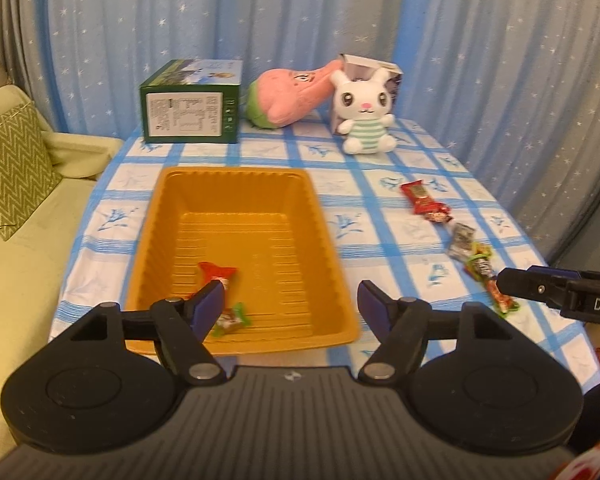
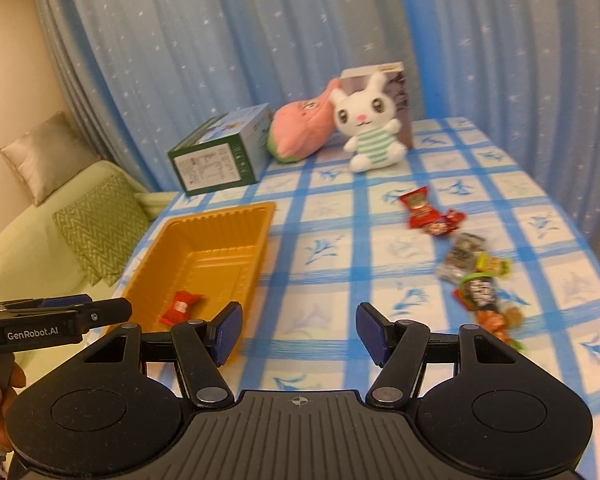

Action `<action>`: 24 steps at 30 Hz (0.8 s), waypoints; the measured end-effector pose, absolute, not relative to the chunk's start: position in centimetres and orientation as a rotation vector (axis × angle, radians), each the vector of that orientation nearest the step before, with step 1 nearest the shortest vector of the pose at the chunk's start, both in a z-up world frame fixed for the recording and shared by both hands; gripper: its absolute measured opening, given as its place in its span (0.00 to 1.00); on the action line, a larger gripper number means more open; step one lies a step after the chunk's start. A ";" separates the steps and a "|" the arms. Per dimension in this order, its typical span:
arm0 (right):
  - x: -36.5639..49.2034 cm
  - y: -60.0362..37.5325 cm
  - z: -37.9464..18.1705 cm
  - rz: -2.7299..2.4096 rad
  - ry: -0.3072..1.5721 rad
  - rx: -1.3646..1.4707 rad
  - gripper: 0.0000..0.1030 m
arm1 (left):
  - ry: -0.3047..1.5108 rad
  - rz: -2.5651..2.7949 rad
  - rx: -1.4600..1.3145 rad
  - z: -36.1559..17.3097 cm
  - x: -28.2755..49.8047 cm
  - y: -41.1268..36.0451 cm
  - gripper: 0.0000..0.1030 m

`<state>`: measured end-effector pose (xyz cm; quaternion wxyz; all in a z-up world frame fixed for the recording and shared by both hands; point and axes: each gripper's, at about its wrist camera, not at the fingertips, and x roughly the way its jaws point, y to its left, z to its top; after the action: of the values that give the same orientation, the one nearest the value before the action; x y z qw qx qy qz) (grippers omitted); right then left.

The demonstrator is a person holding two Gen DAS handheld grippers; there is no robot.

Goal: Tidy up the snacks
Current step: 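Move both open tools back to the snack pile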

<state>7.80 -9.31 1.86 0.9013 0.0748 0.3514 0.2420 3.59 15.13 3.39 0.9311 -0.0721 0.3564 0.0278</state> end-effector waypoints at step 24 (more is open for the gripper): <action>5.8 -25.0 0.1 0.195 0.705 0.182 0.61 | 0.756 -0.103 -0.127 2.0 6.7 2.5 0.75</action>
<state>5.78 -25.02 0.08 0.9299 0.0887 0.3440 0.0952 6.74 2.52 2.00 0.9262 -0.0618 0.3686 -0.0504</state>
